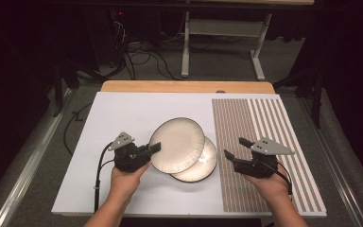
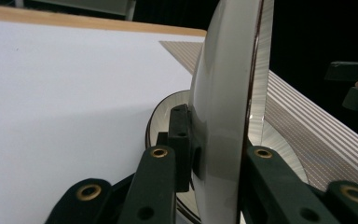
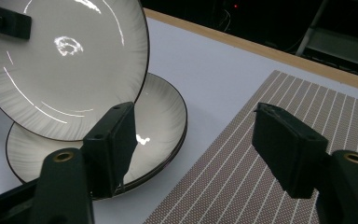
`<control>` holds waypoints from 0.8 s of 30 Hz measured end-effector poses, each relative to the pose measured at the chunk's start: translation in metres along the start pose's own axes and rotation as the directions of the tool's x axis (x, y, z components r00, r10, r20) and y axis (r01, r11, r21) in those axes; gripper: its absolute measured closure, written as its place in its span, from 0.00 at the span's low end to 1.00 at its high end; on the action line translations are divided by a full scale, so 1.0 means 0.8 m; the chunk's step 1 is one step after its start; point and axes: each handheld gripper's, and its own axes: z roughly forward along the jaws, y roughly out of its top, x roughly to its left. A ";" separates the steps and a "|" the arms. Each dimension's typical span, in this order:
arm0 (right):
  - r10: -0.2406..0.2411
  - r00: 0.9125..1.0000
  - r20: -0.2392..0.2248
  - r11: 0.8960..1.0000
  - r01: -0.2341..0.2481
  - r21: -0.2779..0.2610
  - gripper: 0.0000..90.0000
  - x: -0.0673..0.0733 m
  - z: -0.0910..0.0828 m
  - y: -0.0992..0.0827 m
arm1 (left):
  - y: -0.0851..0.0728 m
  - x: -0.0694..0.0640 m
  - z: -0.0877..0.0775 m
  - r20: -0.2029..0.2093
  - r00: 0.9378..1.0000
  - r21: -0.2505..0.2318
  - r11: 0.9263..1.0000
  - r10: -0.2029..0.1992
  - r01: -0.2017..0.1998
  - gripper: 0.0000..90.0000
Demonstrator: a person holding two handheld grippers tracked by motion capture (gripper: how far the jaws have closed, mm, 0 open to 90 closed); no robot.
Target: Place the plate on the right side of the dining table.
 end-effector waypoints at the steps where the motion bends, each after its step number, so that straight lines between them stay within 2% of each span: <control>1: 0.000 1.000 0.000 1.000 0.000 -0.003 0.32 -0.002 -0.002 -0.001 | 0.000 0.000 0.000 -0.001 1.000 0.000 1.000 0.013 -0.013 0.88; 3: -0.006 1.000 0.001 1.000 0.006 -0.013 0.28 -0.004 -0.006 -0.002 | 0.000 -0.003 -0.001 -0.003 1.000 -0.009 1.000 0.030 -0.030 0.88; 8: 0.021 1.000 0.002 0.999 -0.021 -0.032 0.17 -0.008 -0.016 -0.006 | 0.001 -0.007 -0.002 -0.013 0.996 -0.017 0.996 0.084 -0.084 0.88; 11: 0.032 0.999 0.008 0.998 -0.031 -0.046 0.14 -0.011 -0.023 -0.008 | 0.001 -0.006 -0.003 -0.014 0.996 -0.027 0.995 0.092 -0.092 0.89; 16: 0.053 0.998 0.021 0.997 -0.052 -0.065 0.04 -0.016 -0.036 -0.011 | 0.003 -0.004 -0.008 -0.035 0.991 -0.049 0.991 0.125 -0.127 0.89; 17: 0.048 0.998 0.026 0.996 -0.046 -0.075 0.01 -0.017 -0.039 -0.012 | 0.003 -0.004 -0.009 -0.031 0.992 -0.050 0.991 0.123 -0.124 0.89; 21: 0.056 0.997 0.048 0.995 -0.052 -0.090 0.01 -0.020 -0.050 -0.017 | 0.003 -0.001 -0.011 -0.041 0.989 -0.058 0.988 0.139 -0.141 0.88; 24: 0.057 0.997 0.053 0.994 -0.052 -0.095 0.00 -0.021 -0.056 -0.020 | 0.002 -0.003 -0.012 -0.032 0.988 -0.057 0.986 0.154 -0.156 0.88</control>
